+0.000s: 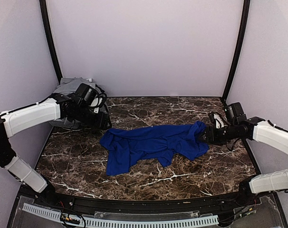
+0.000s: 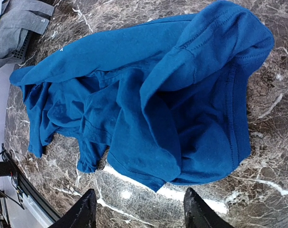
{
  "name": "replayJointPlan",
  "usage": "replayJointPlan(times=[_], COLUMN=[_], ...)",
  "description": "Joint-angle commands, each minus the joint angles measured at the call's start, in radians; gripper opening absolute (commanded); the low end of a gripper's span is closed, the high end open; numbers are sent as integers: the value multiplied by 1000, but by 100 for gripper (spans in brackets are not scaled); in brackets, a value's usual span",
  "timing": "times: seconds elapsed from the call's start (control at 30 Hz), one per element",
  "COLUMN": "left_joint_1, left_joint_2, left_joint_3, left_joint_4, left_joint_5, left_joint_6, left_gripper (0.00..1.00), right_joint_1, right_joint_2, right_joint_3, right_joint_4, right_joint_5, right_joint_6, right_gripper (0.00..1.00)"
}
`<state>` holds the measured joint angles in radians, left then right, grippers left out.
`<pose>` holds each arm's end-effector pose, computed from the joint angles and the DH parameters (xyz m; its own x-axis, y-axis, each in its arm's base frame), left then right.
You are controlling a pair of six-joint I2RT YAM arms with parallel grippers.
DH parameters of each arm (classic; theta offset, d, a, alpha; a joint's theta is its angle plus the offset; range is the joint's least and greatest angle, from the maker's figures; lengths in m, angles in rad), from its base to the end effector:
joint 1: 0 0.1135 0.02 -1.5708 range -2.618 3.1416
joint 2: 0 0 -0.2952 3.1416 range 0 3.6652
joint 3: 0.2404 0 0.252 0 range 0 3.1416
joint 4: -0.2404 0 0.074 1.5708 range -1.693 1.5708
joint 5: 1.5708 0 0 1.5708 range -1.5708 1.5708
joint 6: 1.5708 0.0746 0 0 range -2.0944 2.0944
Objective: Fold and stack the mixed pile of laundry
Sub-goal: Flatten out the crumpled T-shirt at the center of the board.
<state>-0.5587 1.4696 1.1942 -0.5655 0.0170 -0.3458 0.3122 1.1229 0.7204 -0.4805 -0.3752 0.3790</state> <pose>0.2886 -0.1819 0.2876 -0.7774 0.0863 -0.6230 0.2935 0.9259 -0.2379 0.2123 0.0972 0.2281 -0.8708 0.0807 -0.4850 -0.1991 0.8440 0.4979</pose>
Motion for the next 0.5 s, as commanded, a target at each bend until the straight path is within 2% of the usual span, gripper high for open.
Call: replayJointPlan(times=[0.0, 0.1, 0.3, 0.47], left_joint_1=[4, 5, 5, 5], left_joint_2=[-27, -36, -45, -39], left_joint_3=[-38, -50, -54, -59], left_joint_4=[15, 19, 26, 26], left_joint_5=[40, 45, 58, 59], left_joint_6=[-24, -35, -41, -40], left_gripper=[70, 70, 70, 70], right_joint_1=[9, 13, 23, 35], right_joint_2=[53, 117, 167, 113], right_joint_3=[-15, -29, -58, -128], right_joint_4=[87, 132, 184, 198], right_joint_5=[-21, -30, -63, -52], right_joint_6=[45, 52, 66, 113], right_gripper=[56, 50, 32, 32])
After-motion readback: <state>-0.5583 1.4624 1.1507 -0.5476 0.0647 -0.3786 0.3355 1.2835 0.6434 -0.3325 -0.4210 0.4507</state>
